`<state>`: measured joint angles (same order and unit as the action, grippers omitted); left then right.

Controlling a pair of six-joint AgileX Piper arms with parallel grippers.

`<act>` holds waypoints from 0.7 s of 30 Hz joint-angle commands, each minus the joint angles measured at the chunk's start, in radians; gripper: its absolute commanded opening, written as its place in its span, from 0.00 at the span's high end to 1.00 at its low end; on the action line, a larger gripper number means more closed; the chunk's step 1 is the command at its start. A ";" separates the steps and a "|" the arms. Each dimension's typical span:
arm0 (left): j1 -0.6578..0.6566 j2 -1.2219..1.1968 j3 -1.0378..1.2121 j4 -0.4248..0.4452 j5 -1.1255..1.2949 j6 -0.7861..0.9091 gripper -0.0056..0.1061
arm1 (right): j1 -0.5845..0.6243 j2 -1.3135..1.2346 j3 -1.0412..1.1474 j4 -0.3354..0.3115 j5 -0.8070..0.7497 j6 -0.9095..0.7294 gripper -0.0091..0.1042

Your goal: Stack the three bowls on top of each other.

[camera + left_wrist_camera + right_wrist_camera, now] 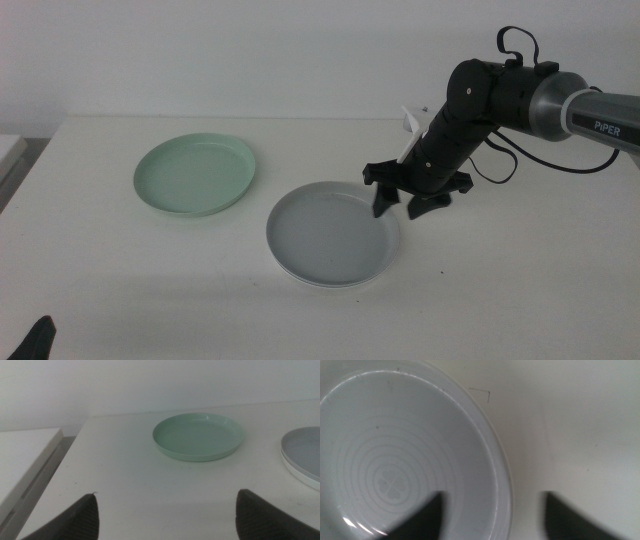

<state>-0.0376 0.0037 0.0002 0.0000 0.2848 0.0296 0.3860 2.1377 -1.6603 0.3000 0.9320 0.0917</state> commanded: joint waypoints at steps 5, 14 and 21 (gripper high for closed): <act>-0.002 -0.004 0.000 0.000 -0.012 -0.004 0.11 | -0.014 -0.019 -0.222 0.003 0.207 -0.070 0.10; -0.002 -0.004 0.000 0.000 -0.012 -0.004 0.11 | -0.118 -0.377 -0.403 0.006 0.289 -0.235 0.10; -0.002 -0.004 0.000 0.000 -0.012 -0.004 0.11 | -0.135 -0.863 0.025 0.113 0.219 -0.393 0.10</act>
<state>-0.0376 0.0037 0.0002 0.0000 0.2848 0.0296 0.2586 1.3628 -1.7387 0.3799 1.1742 -0.2544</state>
